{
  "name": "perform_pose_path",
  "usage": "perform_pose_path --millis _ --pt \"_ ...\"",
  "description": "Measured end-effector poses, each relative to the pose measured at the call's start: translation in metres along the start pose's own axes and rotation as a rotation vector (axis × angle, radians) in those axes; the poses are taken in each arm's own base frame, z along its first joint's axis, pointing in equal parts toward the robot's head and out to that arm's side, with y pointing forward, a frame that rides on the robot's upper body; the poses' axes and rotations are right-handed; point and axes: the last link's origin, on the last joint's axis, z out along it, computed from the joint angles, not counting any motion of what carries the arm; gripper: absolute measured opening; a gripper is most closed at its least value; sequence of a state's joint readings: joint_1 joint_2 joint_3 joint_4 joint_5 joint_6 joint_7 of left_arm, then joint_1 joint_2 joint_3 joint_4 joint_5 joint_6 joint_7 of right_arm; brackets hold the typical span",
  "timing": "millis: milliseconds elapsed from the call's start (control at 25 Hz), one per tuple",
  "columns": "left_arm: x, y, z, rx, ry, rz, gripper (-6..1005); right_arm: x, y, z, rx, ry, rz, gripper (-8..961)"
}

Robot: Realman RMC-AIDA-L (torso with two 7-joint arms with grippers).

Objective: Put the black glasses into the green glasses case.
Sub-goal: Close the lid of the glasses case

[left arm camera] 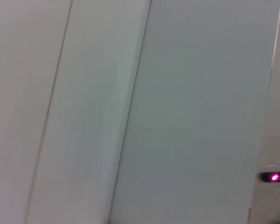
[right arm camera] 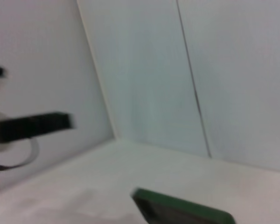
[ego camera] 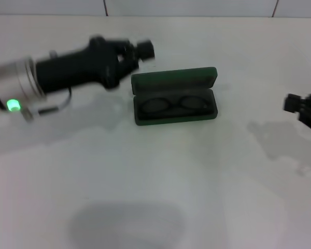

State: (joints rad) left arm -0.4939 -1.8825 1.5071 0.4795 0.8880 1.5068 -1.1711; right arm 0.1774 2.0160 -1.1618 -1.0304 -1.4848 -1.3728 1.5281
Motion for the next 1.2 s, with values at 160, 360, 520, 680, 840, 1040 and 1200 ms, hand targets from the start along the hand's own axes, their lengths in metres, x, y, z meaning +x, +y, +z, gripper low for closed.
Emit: perform_pose_path --millis 160,360,520,680,840,1040,1200 --pt "0.026 -0.028 0.03 -0.046 -0.206 0.005 108 0.007 0.01 -0.028 -0.063 -0.09 0.009 58" --pt "0.039 -0.049 0.083 -0.039 -0.452 0.078 164 0.018 0.018 -0.039 -0.105 -0.143 0.022 58" --pt "0.036 -0.055 0.104 0.02 -0.485 0.108 217 0.025 0.019 -0.036 -0.11 -0.141 0.028 58" --pt "0.03 -0.059 0.111 0.072 -0.513 0.093 210 0.027 0.018 -0.032 -0.11 -0.147 0.039 59" --pt "0.021 -0.062 0.111 0.106 -0.551 0.075 210 0.028 0.016 -0.029 -0.105 -0.143 0.046 59" --pt "0.005 -0.061 0.109 0.147 -0.566 0.069 209 0.029 0.013 -0.027 -0.091 -0.133 0.045 59" --pt "-0.005 -0.058 0.11 0.149 -0.59 0.065 209 0.029 0.012 -0.023 -0.09 -0.125 0.049 59"
